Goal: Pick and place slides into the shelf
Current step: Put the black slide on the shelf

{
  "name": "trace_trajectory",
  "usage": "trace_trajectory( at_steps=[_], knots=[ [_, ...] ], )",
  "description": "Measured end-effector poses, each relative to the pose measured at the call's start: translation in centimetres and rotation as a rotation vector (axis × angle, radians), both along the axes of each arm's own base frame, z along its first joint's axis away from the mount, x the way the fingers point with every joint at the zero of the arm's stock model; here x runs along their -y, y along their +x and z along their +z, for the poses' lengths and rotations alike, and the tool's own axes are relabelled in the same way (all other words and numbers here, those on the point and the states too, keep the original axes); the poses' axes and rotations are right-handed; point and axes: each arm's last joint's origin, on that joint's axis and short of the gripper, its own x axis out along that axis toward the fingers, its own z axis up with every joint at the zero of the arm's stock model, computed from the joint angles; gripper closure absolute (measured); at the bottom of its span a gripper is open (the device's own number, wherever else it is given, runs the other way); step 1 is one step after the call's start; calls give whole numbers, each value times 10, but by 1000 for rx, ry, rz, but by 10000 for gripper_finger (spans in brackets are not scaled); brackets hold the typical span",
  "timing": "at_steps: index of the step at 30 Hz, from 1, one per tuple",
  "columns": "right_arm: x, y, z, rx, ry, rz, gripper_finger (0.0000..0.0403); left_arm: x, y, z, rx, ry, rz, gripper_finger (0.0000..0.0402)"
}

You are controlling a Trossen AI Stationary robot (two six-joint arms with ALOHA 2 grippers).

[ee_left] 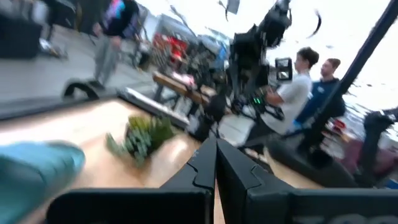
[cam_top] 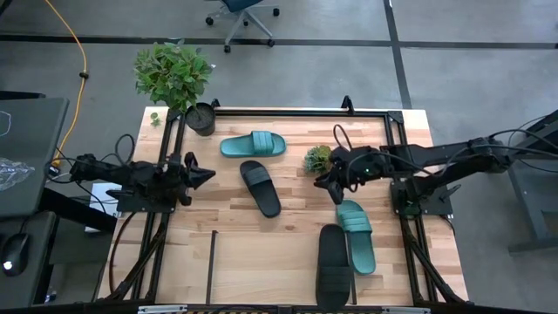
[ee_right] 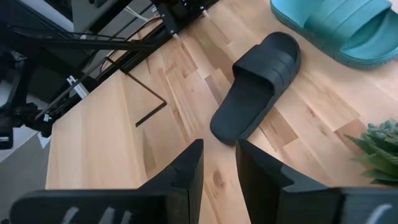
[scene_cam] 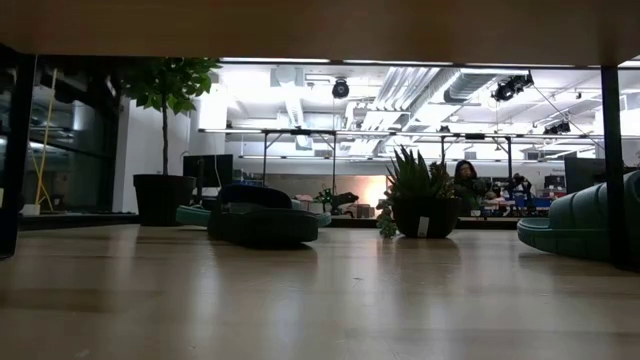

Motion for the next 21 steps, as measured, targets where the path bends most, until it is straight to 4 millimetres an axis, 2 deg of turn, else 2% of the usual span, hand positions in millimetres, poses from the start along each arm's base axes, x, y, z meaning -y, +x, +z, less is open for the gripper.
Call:
trace_trajectory(
  at_steps=[4, 8, 15, 21],
  knots=[
    [7, 1, 1, 13, -13, 6, 318, -2, -5, 20, 28, 44, 65, 401],
    [14, 3, 3, 41, -21, 13, 318, -2, -1, 39, -14, 111, 76, 401],
    [20, 13, 12, 174, -56, 170, 318, 3, 30, 67, -224, 271, 49, 401],
    [20, 26, 1, 102, -103, 210, 318, 8, 56, 87, -348, 371, -1, 401]
  ],
)
